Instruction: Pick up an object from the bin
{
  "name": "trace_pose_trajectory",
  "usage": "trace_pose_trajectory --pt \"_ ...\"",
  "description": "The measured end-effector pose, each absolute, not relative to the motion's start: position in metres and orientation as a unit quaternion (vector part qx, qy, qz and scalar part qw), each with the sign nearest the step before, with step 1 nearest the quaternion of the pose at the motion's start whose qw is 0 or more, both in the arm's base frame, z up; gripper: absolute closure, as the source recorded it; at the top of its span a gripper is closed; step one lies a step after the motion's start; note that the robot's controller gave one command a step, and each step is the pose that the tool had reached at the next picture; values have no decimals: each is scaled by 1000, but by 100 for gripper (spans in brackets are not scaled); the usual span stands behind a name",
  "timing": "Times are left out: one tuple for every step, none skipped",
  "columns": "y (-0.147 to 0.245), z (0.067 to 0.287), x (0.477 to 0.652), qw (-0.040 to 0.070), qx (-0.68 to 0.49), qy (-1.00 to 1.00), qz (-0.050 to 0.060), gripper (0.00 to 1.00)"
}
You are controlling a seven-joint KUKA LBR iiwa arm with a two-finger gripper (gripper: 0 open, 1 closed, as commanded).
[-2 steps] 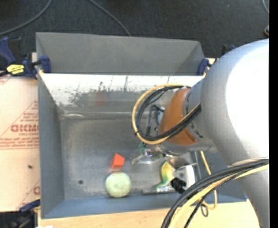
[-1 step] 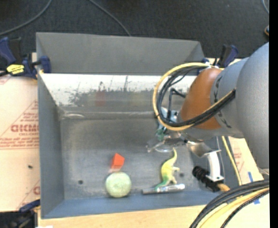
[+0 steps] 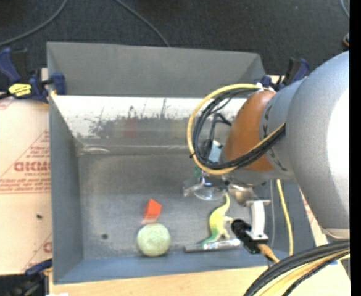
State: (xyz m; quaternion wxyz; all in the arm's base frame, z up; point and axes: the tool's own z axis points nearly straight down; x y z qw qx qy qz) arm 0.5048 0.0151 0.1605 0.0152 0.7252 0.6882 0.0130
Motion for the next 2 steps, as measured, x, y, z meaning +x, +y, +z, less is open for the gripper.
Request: trace_pose_trajectory --pt "54 113 522 12 782 623 13 100" --pt "77 69 567 13 792 611 14 100"
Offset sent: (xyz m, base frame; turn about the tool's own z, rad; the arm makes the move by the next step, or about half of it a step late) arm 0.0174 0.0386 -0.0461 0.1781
